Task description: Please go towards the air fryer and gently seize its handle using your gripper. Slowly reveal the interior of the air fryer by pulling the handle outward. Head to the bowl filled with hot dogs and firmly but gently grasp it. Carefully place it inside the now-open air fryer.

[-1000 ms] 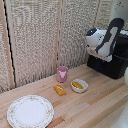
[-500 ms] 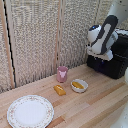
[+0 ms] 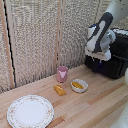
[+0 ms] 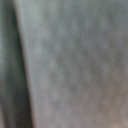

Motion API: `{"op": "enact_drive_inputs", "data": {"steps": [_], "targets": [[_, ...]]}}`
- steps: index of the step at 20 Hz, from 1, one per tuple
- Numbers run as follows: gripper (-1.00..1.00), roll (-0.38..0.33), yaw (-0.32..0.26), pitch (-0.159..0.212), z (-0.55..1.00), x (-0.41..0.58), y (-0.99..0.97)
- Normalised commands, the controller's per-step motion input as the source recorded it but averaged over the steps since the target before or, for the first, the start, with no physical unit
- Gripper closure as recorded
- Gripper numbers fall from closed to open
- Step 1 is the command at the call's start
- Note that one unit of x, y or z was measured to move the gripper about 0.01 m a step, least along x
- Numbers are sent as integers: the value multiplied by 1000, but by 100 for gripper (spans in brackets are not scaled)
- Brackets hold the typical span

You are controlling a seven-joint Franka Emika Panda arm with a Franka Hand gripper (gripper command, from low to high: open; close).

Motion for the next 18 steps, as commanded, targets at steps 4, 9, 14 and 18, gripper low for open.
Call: {"op": "enact_drive_inputs", "data": {"steps": [4, 9, 14, 18], "targets": [[100, 121, -39, -28, 772, -87, 693], [100, 126, -27, -35, 769, -173, 694], [100, 115, -3, -10, 557, -370, 711], [100, 71, 0, 12, 213, -584, 704]]}}
